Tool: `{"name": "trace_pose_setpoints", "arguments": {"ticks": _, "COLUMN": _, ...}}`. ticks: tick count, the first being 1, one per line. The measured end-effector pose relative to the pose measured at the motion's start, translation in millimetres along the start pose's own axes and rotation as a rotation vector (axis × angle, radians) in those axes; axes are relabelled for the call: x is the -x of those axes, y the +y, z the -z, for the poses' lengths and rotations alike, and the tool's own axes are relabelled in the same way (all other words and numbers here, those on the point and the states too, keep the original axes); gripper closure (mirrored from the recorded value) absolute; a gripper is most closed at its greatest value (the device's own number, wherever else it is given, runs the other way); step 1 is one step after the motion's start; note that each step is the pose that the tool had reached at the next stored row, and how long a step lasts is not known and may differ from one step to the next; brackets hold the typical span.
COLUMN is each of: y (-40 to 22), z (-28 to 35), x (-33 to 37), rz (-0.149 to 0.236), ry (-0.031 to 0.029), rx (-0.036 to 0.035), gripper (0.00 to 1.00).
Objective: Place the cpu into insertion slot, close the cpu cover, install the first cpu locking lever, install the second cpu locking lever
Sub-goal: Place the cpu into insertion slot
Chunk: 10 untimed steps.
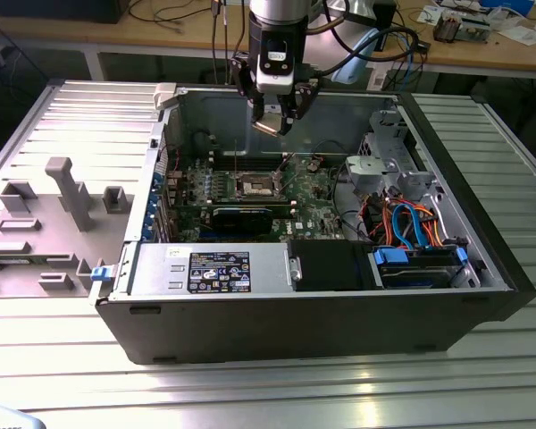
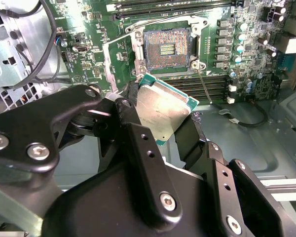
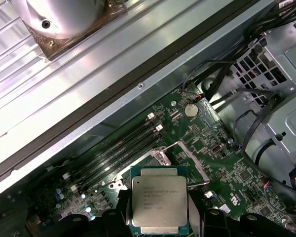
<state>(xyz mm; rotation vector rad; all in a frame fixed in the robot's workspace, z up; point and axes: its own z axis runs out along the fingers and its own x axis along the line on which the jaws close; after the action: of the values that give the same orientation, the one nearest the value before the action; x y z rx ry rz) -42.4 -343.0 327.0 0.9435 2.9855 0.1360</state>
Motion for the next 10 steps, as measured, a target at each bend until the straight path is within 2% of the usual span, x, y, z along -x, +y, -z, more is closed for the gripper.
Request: {"name": "trace_pose_setpoints", "arguments": {"ticks": 10, "y": 0.0, "z": 0.0, "x": 0.0, "rz": -0.005, "ry": -0.0004, "rx": 0.0001, "gripper": 0.45}}
